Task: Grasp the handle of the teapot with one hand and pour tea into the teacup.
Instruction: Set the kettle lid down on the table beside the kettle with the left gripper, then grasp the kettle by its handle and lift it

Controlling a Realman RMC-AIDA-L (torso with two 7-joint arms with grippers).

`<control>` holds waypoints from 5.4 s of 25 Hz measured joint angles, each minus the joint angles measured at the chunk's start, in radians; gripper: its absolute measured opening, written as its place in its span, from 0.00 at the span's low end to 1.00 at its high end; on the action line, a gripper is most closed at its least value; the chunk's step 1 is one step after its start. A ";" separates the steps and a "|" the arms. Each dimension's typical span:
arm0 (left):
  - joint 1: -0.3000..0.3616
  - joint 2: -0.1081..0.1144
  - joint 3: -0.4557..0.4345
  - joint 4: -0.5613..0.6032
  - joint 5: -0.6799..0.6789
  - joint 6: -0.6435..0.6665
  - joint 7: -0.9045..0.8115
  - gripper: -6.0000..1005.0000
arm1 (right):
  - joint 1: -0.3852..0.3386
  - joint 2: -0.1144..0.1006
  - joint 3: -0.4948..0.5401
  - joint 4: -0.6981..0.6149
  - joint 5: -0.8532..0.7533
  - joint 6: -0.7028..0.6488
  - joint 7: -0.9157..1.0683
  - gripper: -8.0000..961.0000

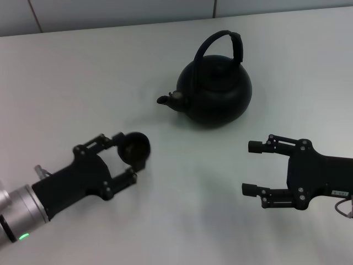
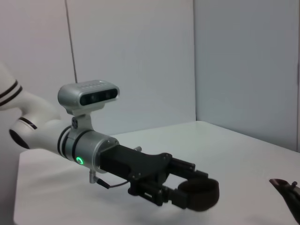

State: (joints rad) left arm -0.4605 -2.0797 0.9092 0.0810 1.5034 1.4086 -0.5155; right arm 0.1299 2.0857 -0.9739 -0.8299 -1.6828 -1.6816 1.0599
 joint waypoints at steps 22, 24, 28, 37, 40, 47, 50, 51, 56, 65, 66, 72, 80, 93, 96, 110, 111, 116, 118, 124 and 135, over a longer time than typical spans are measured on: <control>-0.006 0.000 0.129 -0.002 0.000 0.049 -0.042 0.71 | 0.004 -0.005 0.036 -0.040 0.000 -0.032 0.002 0.86; 0.003 0.000 0.150 -0.005 0.000 0.039 -0.074 0.71 | 0.005 -0.006 0.036 -0.044 -0.001 -0.032 0.003 0.86; 0.008 0.000 0.169 -0.005 0.000 0.032 -0.084 0.71 | 0.009 -0.006 0.037 -0.050 -0.001 -0.032 0.003 0.86; 0.020 0.000 0.182 -0.004 0.000 0.007 -0.114 0.71 | 0.014 -0.006 0.037 -0.072 -0.004 -0.032 0.006 0.86; 0.034 0.000 0.181 0.008 -0.002 0.004 -0.116 0.72 | 0.015 -0.006 0.037 -0.076 -0.004 -0.032 0.006 0.86; 0.027 0.000 0.183 0.009 -0.002 -0.023 -0.117 0.72 | 0.016 -0.005 0.037 -0.088 -0.004 -0.032 0.009 0.86; 0.023 0.000 0.183 0.021 -0.002 -0.032 -0.146 0.72 | 0.016 -0.005 0.037 -0.090 -0.004 -0.031 0.009 0.86; 0.023 0.000 0.183 0.023 -0.002 -0.033 -0.150 0.72 | 0.017 -0.006 0.037 -0.092 -0.004 -0.030 0.009 0.86; 0.022 0.000 0.183 0.025 -0.002 -0.038 -0.157 0.72 | 0.020 -0.006 0.037 -0.100 -0.006 -0.022 0.009 0.86; 0.020 0.000 0.183 0.026 -0.006 -0.046 -0.161 0.73 | 0.035 -0.007 0.038 -0.103 -0.009 -0.019 0.009 0.86; 0.020 0.000 0.183 0.026 -0.006 -0.046 -0.161 0.73 | 0.035 -0.007 0.038 -0.103 -0.009 -0.018 0.009 0.86; 0.016 0.000 0.183 0.024 -0.007 -0.067 -0.159 0.73 | 0.038 -0.007 0.039 -0.107 -0.009 -0.014 0.009 0.86; 0.014 0.000 0.183 0.026 -0.002 -0.092 -0.158 0.73 | 0.039 -0.007 0.040 -0.113 -0.009 -0.009 0.009 0.86; 0.019 0.000 0.179 0.026 -0.005 -0.041 -0.166 0.79 | 0.051 -0.006 0.040 -0.115 -0.009 -0.006 0.011 0.86; 0.021 0.000 0.178 0.028 -0.006 -0.030 -0.167 0.79 | 0.053 -0.006 0.040 -0.115 -0.009 -0.005 0.011 0.86; 0.091 0.011 0.179 0.163 -0.002 0.100 -0.234 0.79 | 0.054 -0.006 0.049 -0.106 -0.004 0.010 0.002 0.86; 0.094 0.011 0.180 0.170 -0.002 0.102 -0.235 0.79 | 0.054 -0.006 0.049 -0.105 -0.004 0.012 0.002 0.86; 0.098 0.018 0.191 0.204 0.011 0.147 -0.258 0.79 | 0.051 -0.004 0.049 -0.097 -0.003 0.046 -0.002 0.86; 0.102 0.022 0.205 0.264 0.053 0.174 -0.329 0.79 | 0.054 -0.004 0.059 -0.080 0.001 0.066 -0.010 0.86; 0.135 0.033 0.197 0.539 0.212 0.268 -0.580 0.79 | 0.092 -0.006 0.126 0.008 0.007 0.097 -0.031 0.86; 0.137 0.052 0.171 0.735 0.248 0.354 -0.564 0.78 | 0.128 -0.001 0.230 0.143 0.035 0.160 -0.040 0.86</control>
State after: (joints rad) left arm -0.3233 -2.0277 1.0806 0.8160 1.7509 1.7624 -1.0798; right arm 0.2574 2.0851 -0.7439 -0.6869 -1.6477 -1.5220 1.0199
